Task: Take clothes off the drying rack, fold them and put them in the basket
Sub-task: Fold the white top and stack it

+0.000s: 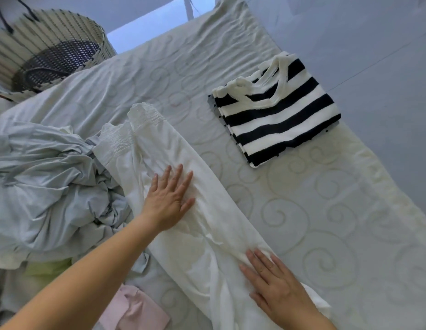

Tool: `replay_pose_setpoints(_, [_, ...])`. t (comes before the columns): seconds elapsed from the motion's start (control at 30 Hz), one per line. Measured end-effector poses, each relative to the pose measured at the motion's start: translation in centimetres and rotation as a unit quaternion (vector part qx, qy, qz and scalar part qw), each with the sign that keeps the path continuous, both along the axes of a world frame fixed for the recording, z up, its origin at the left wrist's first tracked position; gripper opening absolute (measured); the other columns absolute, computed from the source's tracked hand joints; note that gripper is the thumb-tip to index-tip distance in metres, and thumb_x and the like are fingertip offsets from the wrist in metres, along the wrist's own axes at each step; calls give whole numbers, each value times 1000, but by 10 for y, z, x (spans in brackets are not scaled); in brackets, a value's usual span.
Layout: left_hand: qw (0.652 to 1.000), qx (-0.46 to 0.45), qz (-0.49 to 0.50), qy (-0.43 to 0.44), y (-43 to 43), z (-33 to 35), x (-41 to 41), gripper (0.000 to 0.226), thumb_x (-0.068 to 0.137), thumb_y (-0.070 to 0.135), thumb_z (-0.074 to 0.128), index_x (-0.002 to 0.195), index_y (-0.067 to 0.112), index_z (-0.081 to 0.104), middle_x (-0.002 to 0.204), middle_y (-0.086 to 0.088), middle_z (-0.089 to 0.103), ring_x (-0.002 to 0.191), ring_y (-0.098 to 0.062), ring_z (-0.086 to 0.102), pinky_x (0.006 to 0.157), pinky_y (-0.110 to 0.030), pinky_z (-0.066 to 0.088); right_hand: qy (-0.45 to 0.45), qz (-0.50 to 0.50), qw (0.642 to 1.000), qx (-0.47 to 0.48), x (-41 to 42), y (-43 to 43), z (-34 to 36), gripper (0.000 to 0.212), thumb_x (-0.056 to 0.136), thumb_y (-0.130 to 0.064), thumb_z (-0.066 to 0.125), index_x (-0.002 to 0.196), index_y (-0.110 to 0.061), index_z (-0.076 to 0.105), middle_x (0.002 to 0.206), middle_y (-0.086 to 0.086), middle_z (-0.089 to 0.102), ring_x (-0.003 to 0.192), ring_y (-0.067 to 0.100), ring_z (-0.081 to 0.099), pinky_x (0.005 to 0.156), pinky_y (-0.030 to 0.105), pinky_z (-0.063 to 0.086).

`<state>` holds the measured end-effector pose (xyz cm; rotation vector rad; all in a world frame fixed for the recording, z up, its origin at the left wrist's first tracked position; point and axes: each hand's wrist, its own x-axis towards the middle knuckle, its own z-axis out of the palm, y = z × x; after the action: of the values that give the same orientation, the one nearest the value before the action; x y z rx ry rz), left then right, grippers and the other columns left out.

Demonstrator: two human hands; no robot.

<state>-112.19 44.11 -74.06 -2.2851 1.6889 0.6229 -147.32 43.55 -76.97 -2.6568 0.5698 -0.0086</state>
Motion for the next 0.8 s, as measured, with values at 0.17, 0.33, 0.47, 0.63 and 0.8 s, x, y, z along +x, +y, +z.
replay_pose_setpoints(0.17, [987,-133,-52,74,75,21,-68,72,97,61,17,154,18,4,160,-8,8,148,-26,5,118,-45,6,118,138,983,19,-37,-31,31,92,75,-73,46,151,-26,26,155,7,31,144,23,24,112,42,18])
replay_pose_setpoints(0.33, [969,-145,-149,137,165,18,-139,81,93,67,32,151,11,22,156,-9,25,145,-28,21,115,-44,17,235,330,914,2,-59,-81,51,117,55,-89,47,151,-24,28,158,4,24,144,22,21,110,42,19])
replay_pose_setpoints(0.47, [976,-98,-61,186,211,7,-188,84,88,73,35,143,9,35,144,-10,45,136,-21,33,108,-38,30,277,404,872,-5,-60,-119,51,119,54,-89,51,150,-21,31,157,2,27,143,20,23,111,41,15])
replay_pose_setpoints(0.63, [894,-146,344,247,208,7,-267,76,86,59,48,144,19,19,140,0,30,122,-12,39,97,-20,38,260,446,856,10,-55,-129,42,107,65,-82,48,151,-21,28,156,3,29,141,18,29,111,39,17])
replay_pose_setpoints(0.8, [904,-159,312,244,194,18,-300,78,89,68,37,147,17,24,137,2,39,117,-12,47,93,-23,43,236,460,856,20,-55,-120,39,109,66,-80,49,153,-19,23,157,5,27,141,22,32,109,40,22])
